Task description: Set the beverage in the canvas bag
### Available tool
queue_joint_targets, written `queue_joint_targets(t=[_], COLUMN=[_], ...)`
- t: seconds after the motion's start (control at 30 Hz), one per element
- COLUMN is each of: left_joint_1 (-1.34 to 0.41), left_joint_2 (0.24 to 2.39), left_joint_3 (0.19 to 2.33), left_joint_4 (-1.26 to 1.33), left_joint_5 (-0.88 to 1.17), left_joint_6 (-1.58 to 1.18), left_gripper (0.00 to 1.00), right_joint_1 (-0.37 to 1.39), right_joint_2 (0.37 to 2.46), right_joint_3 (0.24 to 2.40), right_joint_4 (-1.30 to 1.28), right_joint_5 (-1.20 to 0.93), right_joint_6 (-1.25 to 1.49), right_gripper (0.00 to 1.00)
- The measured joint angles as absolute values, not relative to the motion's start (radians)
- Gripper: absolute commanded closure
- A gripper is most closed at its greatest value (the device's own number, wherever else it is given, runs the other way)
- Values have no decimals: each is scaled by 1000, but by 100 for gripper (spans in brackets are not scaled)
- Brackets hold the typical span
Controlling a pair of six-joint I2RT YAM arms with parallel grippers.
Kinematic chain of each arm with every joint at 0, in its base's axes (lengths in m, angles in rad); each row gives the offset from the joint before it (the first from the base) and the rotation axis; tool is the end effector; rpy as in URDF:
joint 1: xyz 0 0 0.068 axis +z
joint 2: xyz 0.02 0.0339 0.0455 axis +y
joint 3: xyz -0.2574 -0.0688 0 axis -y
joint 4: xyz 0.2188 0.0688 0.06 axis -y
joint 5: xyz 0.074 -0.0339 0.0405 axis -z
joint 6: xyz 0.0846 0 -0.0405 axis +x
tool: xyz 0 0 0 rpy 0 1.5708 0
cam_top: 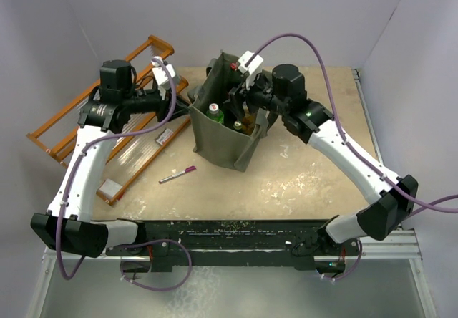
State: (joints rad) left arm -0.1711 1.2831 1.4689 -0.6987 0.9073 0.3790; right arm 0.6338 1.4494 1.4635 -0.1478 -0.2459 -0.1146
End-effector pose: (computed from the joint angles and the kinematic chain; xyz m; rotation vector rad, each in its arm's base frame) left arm 0.2456 -0.1101 0.3978 1.0287 1.6679 -0.7996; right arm 0.2790 0.2306 0.4113 -0.8047 1.5388 0.5937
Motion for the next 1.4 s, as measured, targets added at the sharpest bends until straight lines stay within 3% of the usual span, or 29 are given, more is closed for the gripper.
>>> queue_joint_targets(t=[0.43, 0.8, 0.97, 1.1, 1.2, 1.4], left_joint_1=[-79, 17, 75, 78, 81, 115], left_joint_2=[1291, 1326, 1342, 1342, 1341, 1335], left_joint_3=[1474, 1554, 1605, 1633, 1636, 1636], left_joint_4=[-626, -580, -567, -566, -565, -564], left_joint_5=[869, 716, 624, 558, 519, 478], left_joint_6=[288, 231, 223, 230, 233, 231], left_gripper=[64, 60, 38, 19, 0, 1], right_joint_1=[544, 333, 231, 161, 123, 41], right_joint_2=[1436, 1386, 1291, 1230, 1194, 1140], right_joint_3=[1504, 1547, 1510, 1485, 1456, 1382], right_joint_4=[-152, -146, -114, -104, -99, -94], right_joint_5=[-207, -120, -76, -62, -59, -58], right_joint_6=[-107, -107, -103, -86, -70, -38], right_gripper=[27, 27, 23, 5, 0, 0])
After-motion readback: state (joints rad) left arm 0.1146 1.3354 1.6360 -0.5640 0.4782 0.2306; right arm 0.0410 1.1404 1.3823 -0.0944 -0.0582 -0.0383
